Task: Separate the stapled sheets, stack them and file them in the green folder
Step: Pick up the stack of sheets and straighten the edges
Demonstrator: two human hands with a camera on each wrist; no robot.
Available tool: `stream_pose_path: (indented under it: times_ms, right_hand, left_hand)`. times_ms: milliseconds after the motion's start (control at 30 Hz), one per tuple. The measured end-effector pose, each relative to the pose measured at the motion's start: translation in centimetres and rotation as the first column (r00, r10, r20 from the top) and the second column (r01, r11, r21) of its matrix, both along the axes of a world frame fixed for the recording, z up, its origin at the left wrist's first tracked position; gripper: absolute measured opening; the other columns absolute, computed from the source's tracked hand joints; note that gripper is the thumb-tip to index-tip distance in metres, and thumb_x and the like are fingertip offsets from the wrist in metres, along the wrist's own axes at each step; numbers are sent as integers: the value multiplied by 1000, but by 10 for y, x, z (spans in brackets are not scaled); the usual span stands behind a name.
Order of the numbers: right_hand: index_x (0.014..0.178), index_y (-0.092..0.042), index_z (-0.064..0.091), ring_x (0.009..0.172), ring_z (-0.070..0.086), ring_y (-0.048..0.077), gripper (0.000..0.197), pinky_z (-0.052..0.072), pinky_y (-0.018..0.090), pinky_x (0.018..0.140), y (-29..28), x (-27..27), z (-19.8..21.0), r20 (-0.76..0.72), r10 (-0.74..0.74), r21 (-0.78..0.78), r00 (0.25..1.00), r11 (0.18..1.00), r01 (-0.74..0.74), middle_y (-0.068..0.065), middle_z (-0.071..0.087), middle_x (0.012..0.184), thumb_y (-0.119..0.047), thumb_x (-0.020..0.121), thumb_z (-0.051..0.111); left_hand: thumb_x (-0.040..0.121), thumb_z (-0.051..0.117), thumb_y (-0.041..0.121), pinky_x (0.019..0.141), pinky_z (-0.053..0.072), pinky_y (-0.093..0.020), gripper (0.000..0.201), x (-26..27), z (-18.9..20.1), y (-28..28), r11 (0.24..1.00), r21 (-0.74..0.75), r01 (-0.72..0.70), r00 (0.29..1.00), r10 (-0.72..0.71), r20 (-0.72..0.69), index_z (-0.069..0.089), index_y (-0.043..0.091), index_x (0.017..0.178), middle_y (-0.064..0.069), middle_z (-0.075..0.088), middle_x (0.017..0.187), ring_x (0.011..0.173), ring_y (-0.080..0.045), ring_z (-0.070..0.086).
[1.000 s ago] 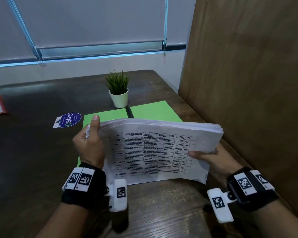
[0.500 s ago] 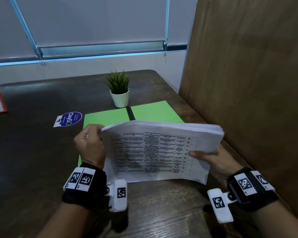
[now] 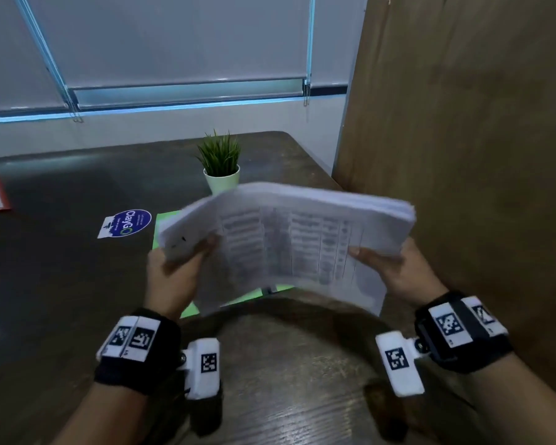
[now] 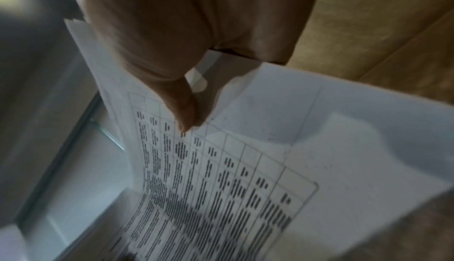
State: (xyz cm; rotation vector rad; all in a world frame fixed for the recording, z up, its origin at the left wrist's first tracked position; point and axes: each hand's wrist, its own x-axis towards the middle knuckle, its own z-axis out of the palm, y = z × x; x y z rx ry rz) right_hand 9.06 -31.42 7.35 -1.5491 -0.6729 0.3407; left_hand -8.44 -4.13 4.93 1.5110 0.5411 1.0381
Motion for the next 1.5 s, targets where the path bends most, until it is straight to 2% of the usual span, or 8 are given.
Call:
stream_pose_path:
  times_ms: [433, 600, 833, 1000, 1133, 1300, 1400, 1500]
  right_hand:
    - [111, -24, 71, 103, 69, 23, 53, 59, 25, 78, -15, 35, 15, 126, -157, -104, 980, 980, 171, -1, 73, 108, -35, 63, 89]
    - [145, -22, 45, 140, 32, 15, 72, 31, 47, 117, 21, -10, 53, 820, -118, -129, 560, 915, 382, 0, 43, 149, -37, 82, 77]
    - [158, -19, 10, 153, 6, 22, 91, 7, 60, 121, 111, -86, 47, 838, 461, -532, 291, 807, 256, 7, 13, 166, -51, 89, 60]
    - [157, -22, 18, 149, 22, 23, 83, 12, 62, 119, 125, -93, 45, 861, 376, -460, 343, 863, 209, 6, 31, 158, -43, 89, 60]
    - [156, -26, 11, 152, 11, 23, 85, 0, 62, 120, 129, -96, 42, 756, 574, -649, 315, 722, 241, 5, 21, 163, -48, 91, 59]
    - [158, -28, 10, 152, 14, 22, 104, 14, 58, 120, 95, -54, 30, 851, 16, -252, 525, 890, 380, 2, 17, 164, -51, 78, 73]
    - [156, -36, 10, 148, 23, 21, 119, 24, 50, 120, 51, -6, 9, 435, -414, -141, 800, 846, 514, 2, 21, 163, -43, 66, 88]
    - [147, -16, 37, 124, 58, 32, 106, 52, 50, 99, 20, 23, -11, -233, -227, 19, 946, 971, 238, 16, 57, 138, -21, 57, 94]
  left_hand:
    - [82, 76, 13, 67, 59, -22, 4, -5, -19, 0, 960, -127, 248, 952, -266, -153, 78, 15, 85, -1, 79, 89, 82, -12, 73]
    - [84, 71, 15, 66, 55, -15, 13, -2, -14, -4, 947, -132, 292, 948, -306, -94, 73, 17, 97, 9, 79, 88, 83, -3, 73]
    - [85, 72, 5, 70, 55, -15, 19, -3, -15, -3, 949, -78, 304, 946, -310, -89, 76, 23, 89, 12, 78, 84, 80, -1, 69]
    - [71, 81, 24, 62, 52, -15, 16, -1, -16, 2, 959, -83, 270, 956, -278, -96, 72, 19, 83, 12, 75, 73, 66, 2, 60]
    - [87, 73, 5, 61, 52, -16, 9, 0, -18, 1, 959, -61, 275, 946, -282, -158, 70, 12, 84, 9, 75, 71, 65, 0, 62]
    - [95, 63, 16, 60, 55, -19, 13, -2, -13, -9, 956, -173, 239, 954, -264, -140, 74, 10, 90, 0, 79, 82, 74, -9, 73]
    - [96, 62, 20, 65, 57, -21, 14, -8, -11, -6, 956, -203, 211, 965, -237, -115, 74, 14, 91, -1, 79, 88, 81, -12, 75]
    - [97, 60, 18, 66, 59, -21, 16, -13, -2, -7, 949, -229, 219, 969, -240, -68, 74, 13, 92, -3, 79, 90, 81, -13, 75]
